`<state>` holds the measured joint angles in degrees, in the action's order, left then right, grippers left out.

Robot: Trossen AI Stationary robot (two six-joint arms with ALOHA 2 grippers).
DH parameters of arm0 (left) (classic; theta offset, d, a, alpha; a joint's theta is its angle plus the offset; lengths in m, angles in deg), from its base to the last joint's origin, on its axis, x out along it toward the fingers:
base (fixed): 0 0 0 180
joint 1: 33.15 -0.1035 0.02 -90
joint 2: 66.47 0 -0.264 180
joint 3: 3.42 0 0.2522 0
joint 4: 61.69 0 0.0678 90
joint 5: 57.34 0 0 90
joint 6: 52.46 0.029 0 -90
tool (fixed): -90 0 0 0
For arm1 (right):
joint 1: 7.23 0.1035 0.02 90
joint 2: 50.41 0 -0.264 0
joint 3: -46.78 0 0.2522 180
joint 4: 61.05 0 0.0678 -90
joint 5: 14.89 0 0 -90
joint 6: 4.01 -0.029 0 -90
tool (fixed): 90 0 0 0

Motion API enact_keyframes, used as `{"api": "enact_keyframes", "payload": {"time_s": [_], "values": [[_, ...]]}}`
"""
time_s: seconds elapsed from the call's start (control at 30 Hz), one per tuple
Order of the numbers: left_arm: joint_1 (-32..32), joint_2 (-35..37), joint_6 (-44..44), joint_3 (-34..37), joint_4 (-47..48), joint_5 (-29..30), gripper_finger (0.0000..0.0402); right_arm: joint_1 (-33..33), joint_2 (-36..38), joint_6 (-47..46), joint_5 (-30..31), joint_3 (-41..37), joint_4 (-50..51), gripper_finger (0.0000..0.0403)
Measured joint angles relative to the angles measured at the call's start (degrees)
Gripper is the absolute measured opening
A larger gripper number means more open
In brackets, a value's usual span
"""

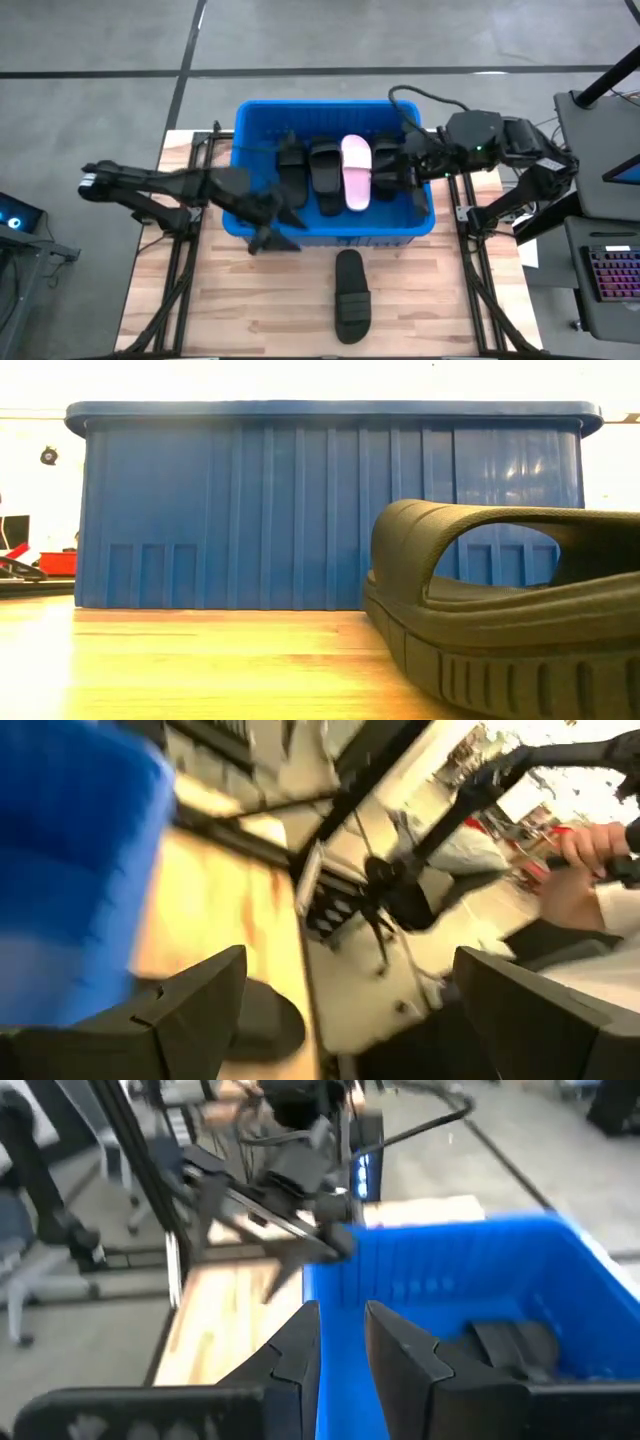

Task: Pick and place slides into bin
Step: Put the black slide into the bin

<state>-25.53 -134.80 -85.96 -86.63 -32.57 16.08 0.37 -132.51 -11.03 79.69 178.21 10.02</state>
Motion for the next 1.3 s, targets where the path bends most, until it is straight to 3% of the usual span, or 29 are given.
{"api": "enact_keyframes", "payload": {"time_s": [0.2,0.4,0.73,1.3], "values": [[4.85,-9.6,-6.21,-2.93,0.35,-0.12,0.0341,0.06,1.6,-0.19,-0.06,-0.02,11.54,0.0069],[7.91,-20.9,-6.66,-9.93,-1.19,0.14,0.0341,0.04,3.11,0.38,-0.07,-0.17,21.03,0.007],[8.63,-36.32,-0.11,-19.85,-0.74,0.37,0.0341,0.04,6.2,2.46,-0.7,-0.2,22.27,0.0071],[9.63,-47.98,5.93,-19.51,2.59,3.57,0.0341,0.04,8.87,4.2,-0.54,-0.22,22.27,0.0065]]}}
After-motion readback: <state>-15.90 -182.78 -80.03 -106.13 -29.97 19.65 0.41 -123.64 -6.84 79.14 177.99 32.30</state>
